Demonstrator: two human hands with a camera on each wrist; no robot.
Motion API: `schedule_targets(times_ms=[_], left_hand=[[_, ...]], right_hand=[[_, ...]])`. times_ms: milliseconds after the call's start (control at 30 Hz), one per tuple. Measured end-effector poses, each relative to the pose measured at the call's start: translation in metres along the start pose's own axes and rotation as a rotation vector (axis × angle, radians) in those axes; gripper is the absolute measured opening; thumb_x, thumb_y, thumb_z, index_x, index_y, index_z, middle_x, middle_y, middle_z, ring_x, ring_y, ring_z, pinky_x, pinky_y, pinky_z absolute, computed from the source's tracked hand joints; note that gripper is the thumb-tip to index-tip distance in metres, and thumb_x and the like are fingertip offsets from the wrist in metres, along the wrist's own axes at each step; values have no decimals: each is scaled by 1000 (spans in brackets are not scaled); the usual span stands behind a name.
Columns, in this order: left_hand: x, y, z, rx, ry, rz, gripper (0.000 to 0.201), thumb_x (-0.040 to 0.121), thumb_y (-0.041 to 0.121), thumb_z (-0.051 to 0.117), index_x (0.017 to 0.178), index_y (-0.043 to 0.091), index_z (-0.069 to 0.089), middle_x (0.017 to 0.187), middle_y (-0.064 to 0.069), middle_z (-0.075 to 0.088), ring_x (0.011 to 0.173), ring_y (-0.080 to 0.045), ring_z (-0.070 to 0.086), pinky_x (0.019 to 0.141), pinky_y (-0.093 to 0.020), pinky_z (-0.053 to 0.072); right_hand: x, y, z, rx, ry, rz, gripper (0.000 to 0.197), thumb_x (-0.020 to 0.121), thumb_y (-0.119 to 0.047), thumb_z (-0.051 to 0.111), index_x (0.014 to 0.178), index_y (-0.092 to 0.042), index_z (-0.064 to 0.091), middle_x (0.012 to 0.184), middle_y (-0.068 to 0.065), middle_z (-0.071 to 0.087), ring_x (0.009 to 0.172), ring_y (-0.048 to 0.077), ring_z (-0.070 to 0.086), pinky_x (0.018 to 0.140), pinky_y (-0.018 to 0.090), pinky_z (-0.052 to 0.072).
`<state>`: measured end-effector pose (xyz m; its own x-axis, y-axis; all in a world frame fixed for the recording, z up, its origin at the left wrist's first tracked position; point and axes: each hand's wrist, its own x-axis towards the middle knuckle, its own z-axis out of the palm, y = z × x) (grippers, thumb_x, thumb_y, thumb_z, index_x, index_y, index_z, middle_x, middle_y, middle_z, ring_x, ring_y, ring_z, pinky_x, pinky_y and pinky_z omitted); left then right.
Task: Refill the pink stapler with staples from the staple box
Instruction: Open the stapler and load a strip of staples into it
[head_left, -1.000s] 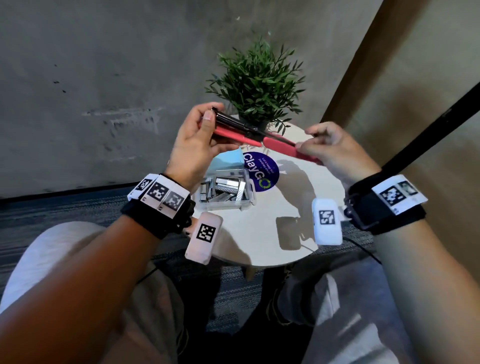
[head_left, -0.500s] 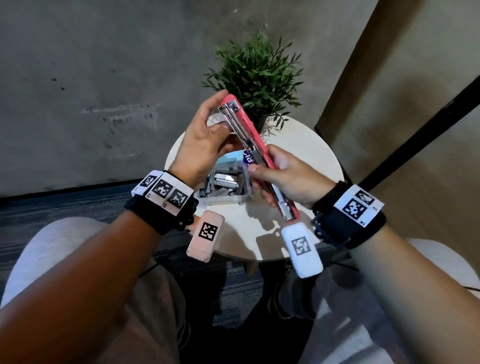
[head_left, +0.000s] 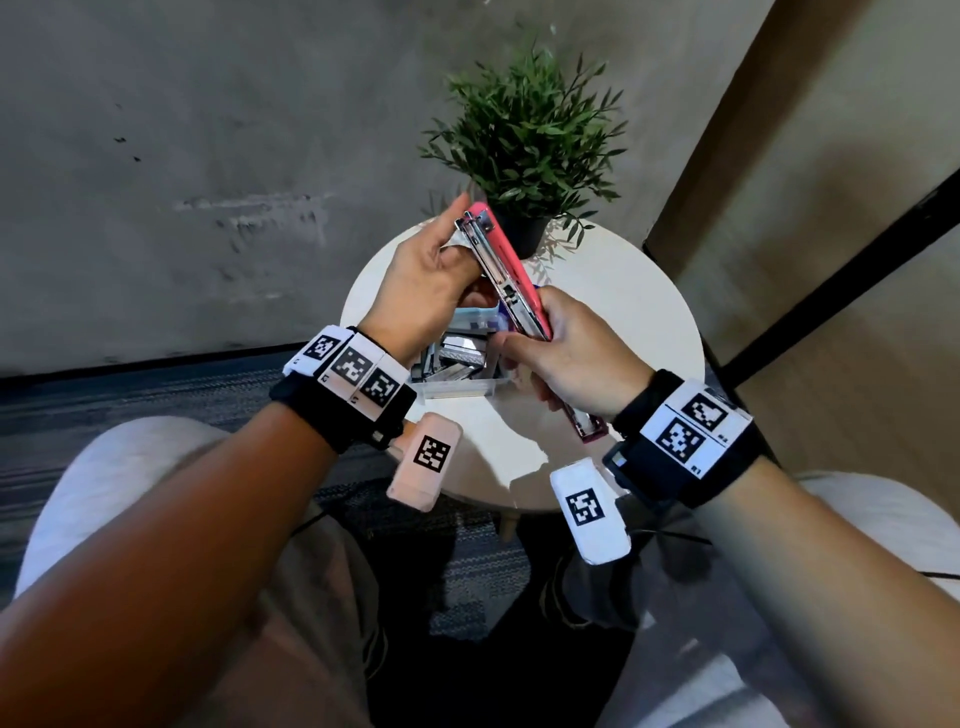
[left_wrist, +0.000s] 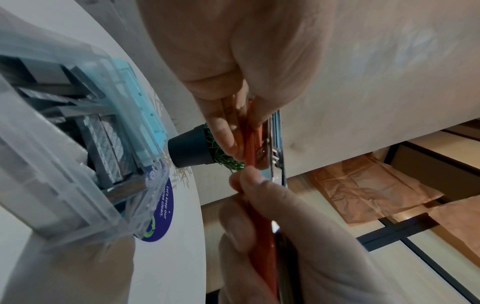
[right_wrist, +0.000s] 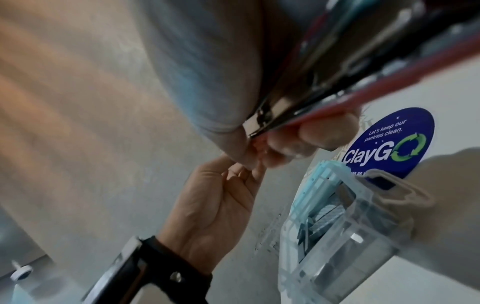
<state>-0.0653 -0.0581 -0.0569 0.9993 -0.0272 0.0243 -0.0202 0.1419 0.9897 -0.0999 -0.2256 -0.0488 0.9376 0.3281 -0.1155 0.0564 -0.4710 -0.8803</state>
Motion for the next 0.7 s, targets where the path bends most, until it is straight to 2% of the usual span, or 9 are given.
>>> schedule_targets(times_ms=[67,133,233,300,333,400,467,567,700], left_hand=[[2,-1,-1,13,2,-7,64,97,3,56,153,12,28,74,-9,65,61,-15,61,73,-33,58],[3,1,-1,25,-14,-11,61,98,3,53,153,13,29,81,-17,64,57,-13,65,67,-27,58],[3,5,-4,99,-13,0,51,100,9,52,148,14,38,89,-17,70,61,-17,68,65,-30,58],[3,2,-9,287,-12,36,35,98,14,56,133,16,54,90,-11,72,63,-18,67,63,-35,55],[3,0,-11,418,-23,53,24,96,17,59,119,18,63,89,-8,72,63,-15,66,61,-34,54],[2,-6,-16,692,-79,75,8,92,19,64,96,22,69,87,1,71,64,-7,63,62,-25,49],[0,-14,-19,943,-165,79,7,90,20,65,90,21,71,86,8,69,72,-5,61,65,-17,43],[-3,-25,-23,1240,-268,85,11,87,20,62,92,21,72,86,9,62,87,-17,61,71,-27,44],[-5,-36,-19,1343,-339,115,20,85,37,67,97,22,71,93,3,59,93,-22,58,78,-34,44]], right_hand=[[0,0,0,-33,20,-13,17,96,-29,62,103,-19,52,67,11,60,35,15,47,36,27,40],[0,-1,-1,48,1,-9,11,97,-23,59,91,-20,51,59,8,54,34,16,45,34,24,36],[1,1,-9,216,-5,81,16,97,-22,59,85,-21,50,58,4,49,33,14,43,34,20,34],[5,4,-17,272,-9,140,13,97,-25,60,89,-22,49,60,2,48,36,16,41,36,22,35],[6,6,-22,281,-3,164,13,97,-26,60,92,-21,49,61,2,48,38,16,40,37,23,36],[7,7,-29,282,35,189,15,97,-24,60,96,-17,47,61,1,48,39,16,39,39,24,35],[8,8,-35,292,69,197,16,97,-22,60,94,-15,45,60,2,49,39,17,38,39,24,34],[8,7,-38,306,82,194,18,97,-21,59,91,-15,43,60,1,49,39,17,38,39,25,33],[9,7,-37,290,81,190,18,97,-19,60,90,-15,44,61,3,49,39,18,39,38,24,34]])
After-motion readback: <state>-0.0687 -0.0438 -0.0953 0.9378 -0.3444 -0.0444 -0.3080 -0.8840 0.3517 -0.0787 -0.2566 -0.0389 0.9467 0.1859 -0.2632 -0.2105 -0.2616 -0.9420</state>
